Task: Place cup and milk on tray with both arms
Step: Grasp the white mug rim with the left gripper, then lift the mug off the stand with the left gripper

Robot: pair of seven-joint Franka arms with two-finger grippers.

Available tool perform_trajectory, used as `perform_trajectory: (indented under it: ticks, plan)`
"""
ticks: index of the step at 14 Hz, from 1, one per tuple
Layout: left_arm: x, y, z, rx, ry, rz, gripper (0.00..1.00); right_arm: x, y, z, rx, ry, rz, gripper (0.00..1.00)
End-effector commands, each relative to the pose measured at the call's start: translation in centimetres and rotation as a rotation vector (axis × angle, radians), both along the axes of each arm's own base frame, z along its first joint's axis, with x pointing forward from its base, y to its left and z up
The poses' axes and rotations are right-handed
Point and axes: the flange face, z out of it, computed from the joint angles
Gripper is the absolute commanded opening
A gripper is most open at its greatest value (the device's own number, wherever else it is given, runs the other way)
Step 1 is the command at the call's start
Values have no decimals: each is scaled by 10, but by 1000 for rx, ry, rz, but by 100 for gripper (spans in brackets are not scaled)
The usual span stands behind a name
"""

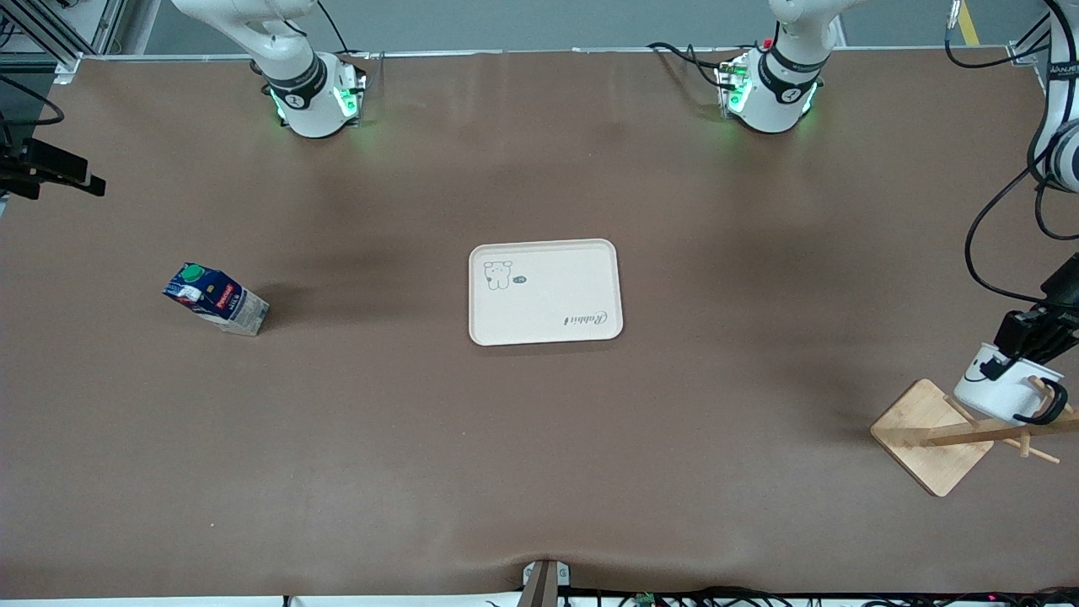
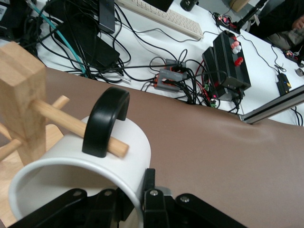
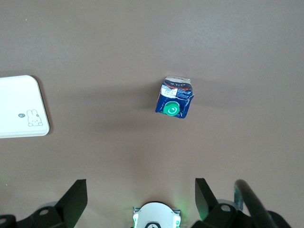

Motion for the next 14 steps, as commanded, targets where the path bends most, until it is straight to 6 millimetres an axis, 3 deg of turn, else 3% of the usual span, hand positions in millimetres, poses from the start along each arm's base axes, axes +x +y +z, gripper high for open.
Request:
perform_trajectory:
  ticks: [1, 6, 9, 11, 14]
  plan:
    - [-7, -24, 26, 6, 43, 5, 0, -8, 14, 4, -16, -10, -32, 100]
    - [-2, -71, 55, 31, 135, 42, 0, -7, 27, 7, -53, -16, -9, 100]
    - [7, -104, 70, 85, 180, 64, 0, -4, 21, 18, -58, -37, -22, 100]
    - [11, -133, 84, 136, 237, 80, 0, -2, 16, 26, -61, -39, -2, 100]
    - [15, -175, 98, 209, 351, 76, 0, -8, 20, 24, -83, 1, 5, 100]
